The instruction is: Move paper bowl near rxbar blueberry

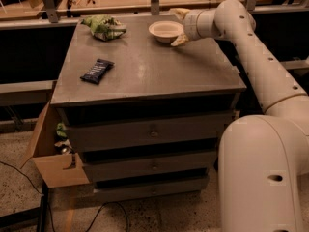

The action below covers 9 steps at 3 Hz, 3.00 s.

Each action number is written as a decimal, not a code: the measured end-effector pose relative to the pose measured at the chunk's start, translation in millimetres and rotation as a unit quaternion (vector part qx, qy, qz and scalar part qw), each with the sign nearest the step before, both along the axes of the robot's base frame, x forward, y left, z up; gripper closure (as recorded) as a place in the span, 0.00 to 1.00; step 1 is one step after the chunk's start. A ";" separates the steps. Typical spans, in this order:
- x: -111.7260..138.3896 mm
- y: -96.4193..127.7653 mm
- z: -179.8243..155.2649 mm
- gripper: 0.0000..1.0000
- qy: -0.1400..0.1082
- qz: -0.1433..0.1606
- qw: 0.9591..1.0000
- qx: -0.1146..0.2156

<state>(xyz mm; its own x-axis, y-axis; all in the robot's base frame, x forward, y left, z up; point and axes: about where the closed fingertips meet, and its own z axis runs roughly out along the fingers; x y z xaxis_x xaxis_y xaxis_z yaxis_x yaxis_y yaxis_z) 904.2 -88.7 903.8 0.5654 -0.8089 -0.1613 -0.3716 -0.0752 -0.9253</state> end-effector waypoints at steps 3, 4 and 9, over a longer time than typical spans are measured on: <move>12.6 0.7 -13.4 0.76 0.010 -0.006 1.000 0.004; 8.3 6.8 -21.9 0.97 0.025 0.004 1.000 0.008; -30.2 53.8 14.6 1.00 0.027 0.093 0.995 0.013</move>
Offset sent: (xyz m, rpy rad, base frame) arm 0.0186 -0.0084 -0.0072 0.0128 0.0051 -0.0297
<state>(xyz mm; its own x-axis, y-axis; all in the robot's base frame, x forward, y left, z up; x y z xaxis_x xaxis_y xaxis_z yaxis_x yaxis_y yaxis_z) 874.0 -35.0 918.4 0.6950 -0.6861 -0.2150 -0.4028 -0.1239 -0.9069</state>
